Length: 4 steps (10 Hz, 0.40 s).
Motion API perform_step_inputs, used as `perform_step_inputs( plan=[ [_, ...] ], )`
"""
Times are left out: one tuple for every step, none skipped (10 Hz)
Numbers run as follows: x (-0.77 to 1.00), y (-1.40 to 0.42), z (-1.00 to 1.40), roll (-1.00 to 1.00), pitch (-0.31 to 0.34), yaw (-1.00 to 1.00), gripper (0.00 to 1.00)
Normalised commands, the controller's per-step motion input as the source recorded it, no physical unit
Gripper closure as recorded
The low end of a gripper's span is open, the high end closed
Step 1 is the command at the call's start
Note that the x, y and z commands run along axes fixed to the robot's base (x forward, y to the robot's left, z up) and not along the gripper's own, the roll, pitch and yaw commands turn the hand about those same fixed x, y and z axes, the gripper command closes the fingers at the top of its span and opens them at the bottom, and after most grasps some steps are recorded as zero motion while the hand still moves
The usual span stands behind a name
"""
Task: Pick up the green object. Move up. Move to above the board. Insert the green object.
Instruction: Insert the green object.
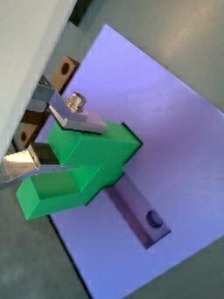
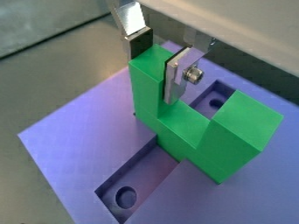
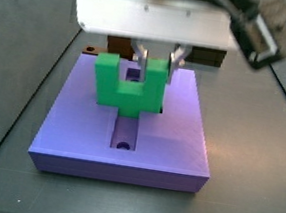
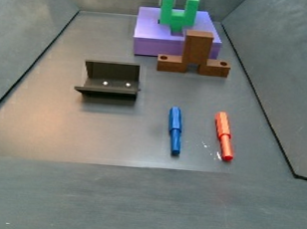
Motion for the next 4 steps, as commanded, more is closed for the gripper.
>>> perform_step_inputs(
  plan=[
    [0.13, -0.09, -0.55, 0.27, 0.056, 0.0, 1.0],
    [0.11, -0.13, -0.58, 0.29, 0.051, -0.02, 1.0],
    [0.0, -0.06, -0.32, 0.16, 0.01, -0.04, 1.0],
    [0.0, 0.0, 0.0, 0.0, 0.0, 0.0, 1.0]
  ],
)
